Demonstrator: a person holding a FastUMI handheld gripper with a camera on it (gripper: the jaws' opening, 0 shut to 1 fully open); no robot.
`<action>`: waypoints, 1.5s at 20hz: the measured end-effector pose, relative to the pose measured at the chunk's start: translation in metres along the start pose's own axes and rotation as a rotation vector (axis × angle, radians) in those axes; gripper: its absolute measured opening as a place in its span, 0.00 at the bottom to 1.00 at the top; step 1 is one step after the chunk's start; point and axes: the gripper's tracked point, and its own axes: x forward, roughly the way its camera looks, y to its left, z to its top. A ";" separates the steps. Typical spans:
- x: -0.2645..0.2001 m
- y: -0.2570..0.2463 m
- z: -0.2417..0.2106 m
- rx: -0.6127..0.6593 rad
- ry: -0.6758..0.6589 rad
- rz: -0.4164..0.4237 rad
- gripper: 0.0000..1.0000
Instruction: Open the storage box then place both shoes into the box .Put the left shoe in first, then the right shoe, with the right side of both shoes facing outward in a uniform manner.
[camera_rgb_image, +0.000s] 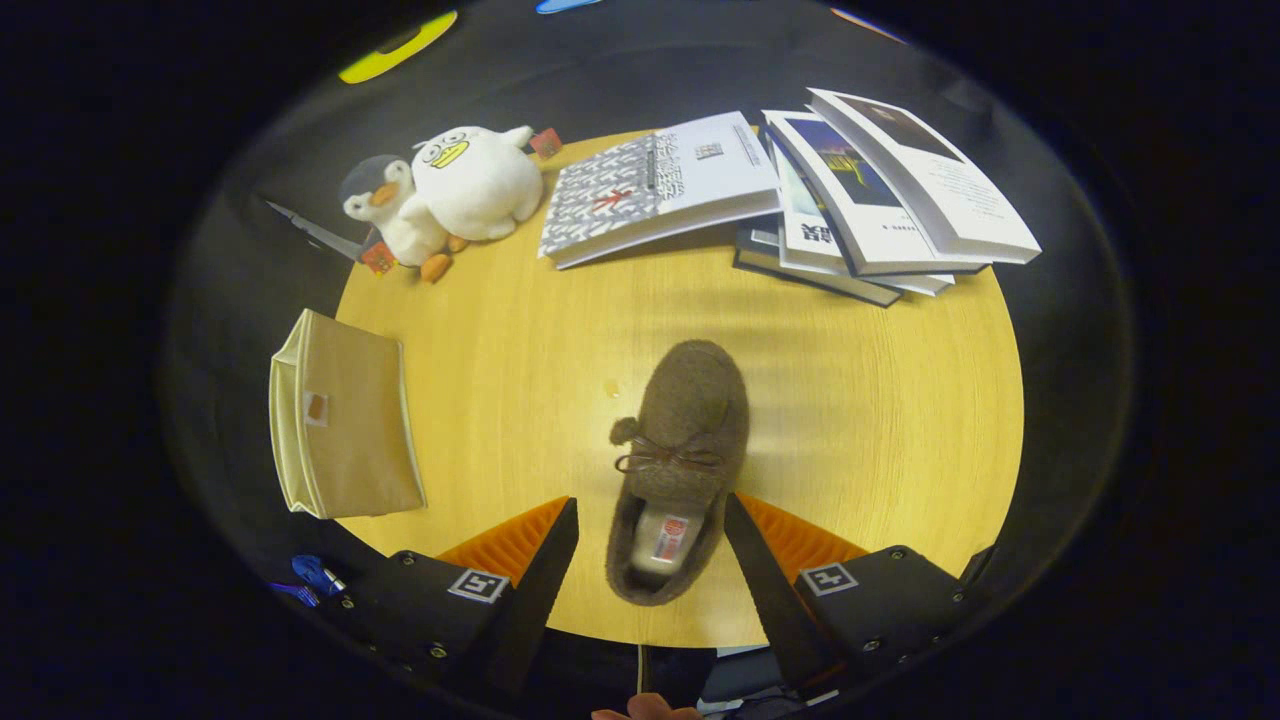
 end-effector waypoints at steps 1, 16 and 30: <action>0.006 -0.006 -0.006 0.014 0.017 -0.002 0.91; 0.078 -0.046 -0.021 0.062 0.136 -0.037 0.88; 0.026 -0.001 -0.003 0.008 0.080 0.020 0.00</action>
